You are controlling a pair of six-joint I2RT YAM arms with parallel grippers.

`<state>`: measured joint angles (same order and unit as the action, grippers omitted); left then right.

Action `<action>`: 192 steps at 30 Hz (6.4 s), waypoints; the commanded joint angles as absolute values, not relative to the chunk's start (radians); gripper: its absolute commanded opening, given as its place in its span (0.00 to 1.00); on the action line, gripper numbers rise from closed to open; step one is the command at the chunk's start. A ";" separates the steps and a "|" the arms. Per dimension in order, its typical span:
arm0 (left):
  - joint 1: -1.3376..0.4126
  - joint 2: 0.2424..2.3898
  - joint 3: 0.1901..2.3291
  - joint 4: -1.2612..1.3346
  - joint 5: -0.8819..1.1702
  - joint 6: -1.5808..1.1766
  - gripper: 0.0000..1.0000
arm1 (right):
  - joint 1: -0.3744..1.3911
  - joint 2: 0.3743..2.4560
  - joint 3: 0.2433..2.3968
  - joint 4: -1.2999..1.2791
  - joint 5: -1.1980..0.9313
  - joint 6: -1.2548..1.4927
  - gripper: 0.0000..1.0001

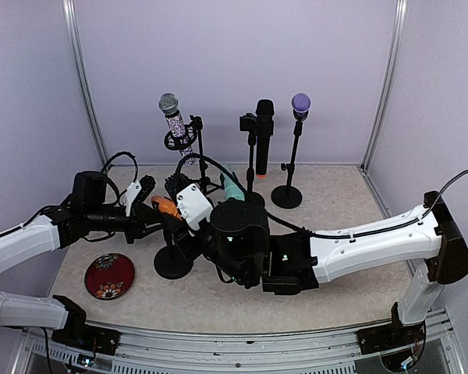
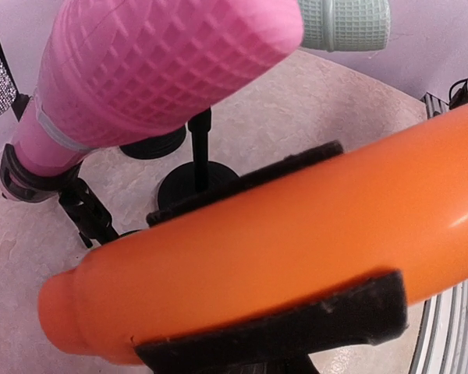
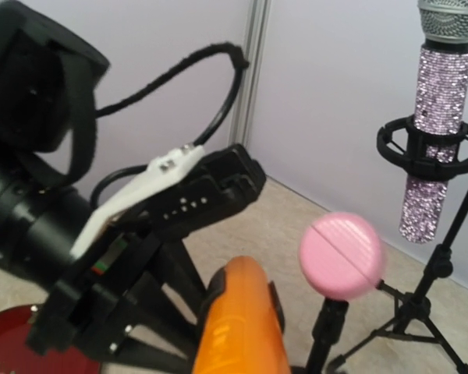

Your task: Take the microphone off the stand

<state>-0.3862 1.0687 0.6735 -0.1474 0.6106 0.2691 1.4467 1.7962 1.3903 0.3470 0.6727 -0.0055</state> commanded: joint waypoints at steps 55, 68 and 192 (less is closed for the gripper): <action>-0.175 0.899 1.100 -1.121 0.742 1.053 0.04 | 1.338 1.997 1.891 0.014 0.033 0.189 0.62; 0.047 0.915 0.970 -0.891 0.518 1.060 0.02 | 1.338 1.738 1.504 0.114 0.216 0.193 0.84; -0.119 1.128 0.914 -0.650 0.391 0.596 0.99 | 0.344 1.281 0.848 0.367 0.372 -0.034 1.00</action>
